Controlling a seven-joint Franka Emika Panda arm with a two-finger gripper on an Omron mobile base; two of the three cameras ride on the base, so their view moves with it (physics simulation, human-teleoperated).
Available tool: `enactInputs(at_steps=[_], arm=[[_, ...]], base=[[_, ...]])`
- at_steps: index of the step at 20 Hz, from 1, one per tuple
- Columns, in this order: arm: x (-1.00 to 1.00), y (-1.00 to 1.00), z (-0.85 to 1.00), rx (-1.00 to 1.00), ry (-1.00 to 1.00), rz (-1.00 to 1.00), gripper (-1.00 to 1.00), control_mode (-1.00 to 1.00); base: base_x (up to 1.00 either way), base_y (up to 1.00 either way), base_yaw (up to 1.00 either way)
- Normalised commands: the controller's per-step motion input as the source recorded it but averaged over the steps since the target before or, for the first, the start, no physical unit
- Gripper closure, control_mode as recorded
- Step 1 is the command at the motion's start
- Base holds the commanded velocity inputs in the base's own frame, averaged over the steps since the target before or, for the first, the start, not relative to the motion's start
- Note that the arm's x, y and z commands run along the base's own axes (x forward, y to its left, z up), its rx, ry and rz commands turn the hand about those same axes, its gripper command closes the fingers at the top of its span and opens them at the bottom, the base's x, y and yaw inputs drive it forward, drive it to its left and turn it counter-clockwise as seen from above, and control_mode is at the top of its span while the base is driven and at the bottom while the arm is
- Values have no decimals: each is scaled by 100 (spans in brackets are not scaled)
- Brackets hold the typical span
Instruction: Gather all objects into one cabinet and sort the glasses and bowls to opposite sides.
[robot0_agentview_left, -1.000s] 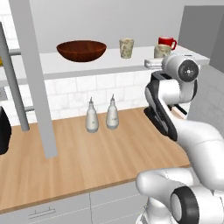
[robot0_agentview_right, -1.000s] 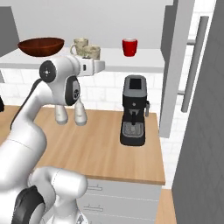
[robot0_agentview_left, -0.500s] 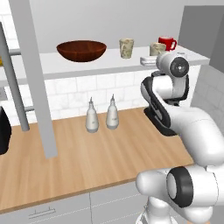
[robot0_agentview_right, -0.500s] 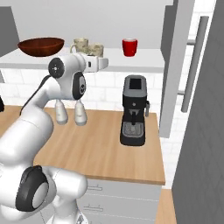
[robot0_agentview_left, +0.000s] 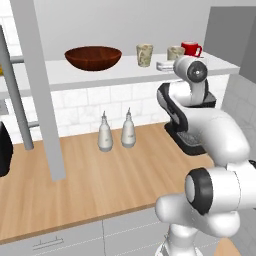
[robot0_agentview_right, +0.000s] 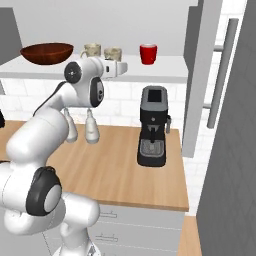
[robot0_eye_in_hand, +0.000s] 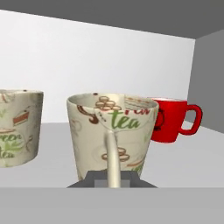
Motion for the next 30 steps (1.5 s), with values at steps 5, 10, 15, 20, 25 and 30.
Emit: enactInputs(at_steps=[5,10,15,20,25,30], arm=[[29,-5,-10,0,1,-2,-100,-100],[9,-20,-14,0,0,0,-100,-100],[-46,-13,24,0,-9,0,-100,-100],[-76,0,67,0,-17,0,-100,-100],[-95,0,49,2,-9,0,-100,-100],[-95,17,1,0,1,0,-100,-100]], base=[[0,0,0],[0,0,0],[0,0,0],[0,0,0],[0,0,0],[0,0,0]])
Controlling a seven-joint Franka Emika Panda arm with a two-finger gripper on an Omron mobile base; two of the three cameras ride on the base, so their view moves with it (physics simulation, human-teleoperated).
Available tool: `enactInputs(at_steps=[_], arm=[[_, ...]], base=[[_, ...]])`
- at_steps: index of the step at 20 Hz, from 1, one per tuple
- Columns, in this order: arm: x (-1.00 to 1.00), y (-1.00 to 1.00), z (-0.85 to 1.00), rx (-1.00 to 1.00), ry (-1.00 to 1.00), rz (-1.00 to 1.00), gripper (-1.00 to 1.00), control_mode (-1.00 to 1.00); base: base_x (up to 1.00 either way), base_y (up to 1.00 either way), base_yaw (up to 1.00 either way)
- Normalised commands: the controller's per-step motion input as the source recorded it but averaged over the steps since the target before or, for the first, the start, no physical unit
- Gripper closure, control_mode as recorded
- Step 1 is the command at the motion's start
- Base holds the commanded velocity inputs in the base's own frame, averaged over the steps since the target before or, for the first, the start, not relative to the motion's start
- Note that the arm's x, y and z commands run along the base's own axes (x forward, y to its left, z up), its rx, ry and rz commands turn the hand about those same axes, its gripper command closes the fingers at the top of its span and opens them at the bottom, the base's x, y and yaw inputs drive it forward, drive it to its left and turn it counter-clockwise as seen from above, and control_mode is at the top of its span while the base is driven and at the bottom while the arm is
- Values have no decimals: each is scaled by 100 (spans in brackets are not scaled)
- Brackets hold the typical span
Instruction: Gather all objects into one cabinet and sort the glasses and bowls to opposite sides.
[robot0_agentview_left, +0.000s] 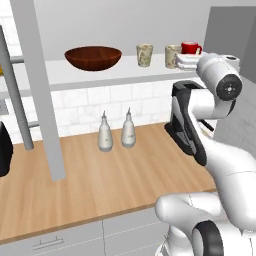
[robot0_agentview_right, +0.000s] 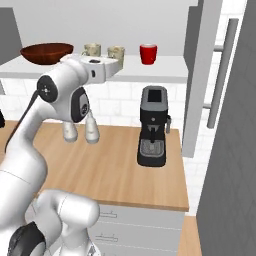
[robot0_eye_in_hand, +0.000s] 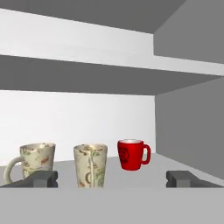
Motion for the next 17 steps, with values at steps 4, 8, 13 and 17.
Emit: enactInputs(at_steps=[4,8,13,17], arm=[[-99,23,0,0,3,0,-100,-100],[-100,23,0,0,5,0,-100,-100],[-100,24,0,0,12,0,-100,-100],[-100,24,0,0,14,1,-100,-100]], base=[[0,0,0],[0,0,0],[0,0,0],[0,0,0]])
